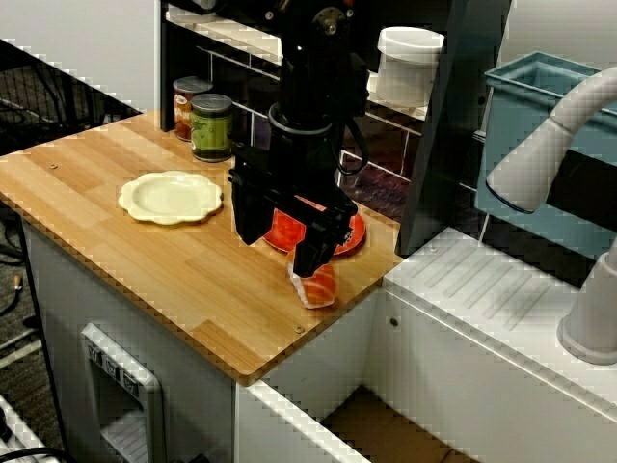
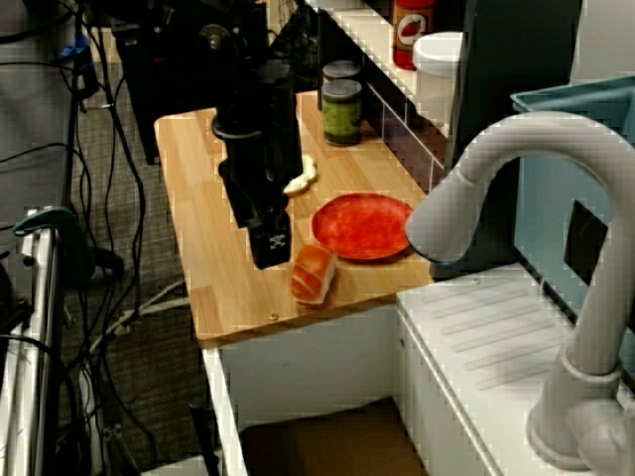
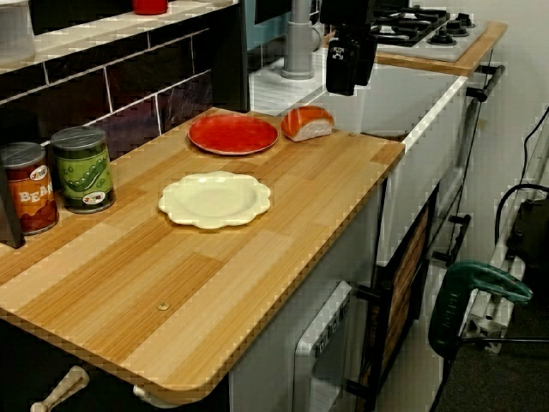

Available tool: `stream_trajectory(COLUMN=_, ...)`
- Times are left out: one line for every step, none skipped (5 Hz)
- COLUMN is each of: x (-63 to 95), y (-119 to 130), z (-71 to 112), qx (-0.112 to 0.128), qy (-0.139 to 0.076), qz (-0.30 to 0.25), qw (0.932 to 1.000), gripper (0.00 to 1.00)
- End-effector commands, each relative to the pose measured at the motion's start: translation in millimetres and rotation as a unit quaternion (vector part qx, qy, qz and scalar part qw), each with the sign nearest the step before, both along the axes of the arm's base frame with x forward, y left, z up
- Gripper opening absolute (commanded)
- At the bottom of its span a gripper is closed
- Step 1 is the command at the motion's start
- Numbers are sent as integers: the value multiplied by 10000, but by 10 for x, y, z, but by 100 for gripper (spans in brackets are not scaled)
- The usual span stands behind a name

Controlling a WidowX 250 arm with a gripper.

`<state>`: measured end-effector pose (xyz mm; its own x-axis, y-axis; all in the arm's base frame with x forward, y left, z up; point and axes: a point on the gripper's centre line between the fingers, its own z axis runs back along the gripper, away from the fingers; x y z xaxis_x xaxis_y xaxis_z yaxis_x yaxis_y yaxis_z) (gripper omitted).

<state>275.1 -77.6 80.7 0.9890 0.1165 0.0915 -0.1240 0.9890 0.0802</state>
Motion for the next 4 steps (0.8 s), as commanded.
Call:
stream_trajectory(x=134, y=-10, z=-20, qx=-167, qy=-554, qz=506, qw=9970, gripper=100)
stream_trajectory(x=227, y=24, z=-99, qx=-160, qy=-641, qz=763, qw=9949, gripper=100)
stream_trajectory(x=292, y=83, z=-154, qx=-175, qy=-525, qz=1125, qw=9921, gripper=100)
stream_trajectory(x=332, y=119, z=-221, qx=-200, qy=-523, qz=1379, qw=9889, gripper=100)
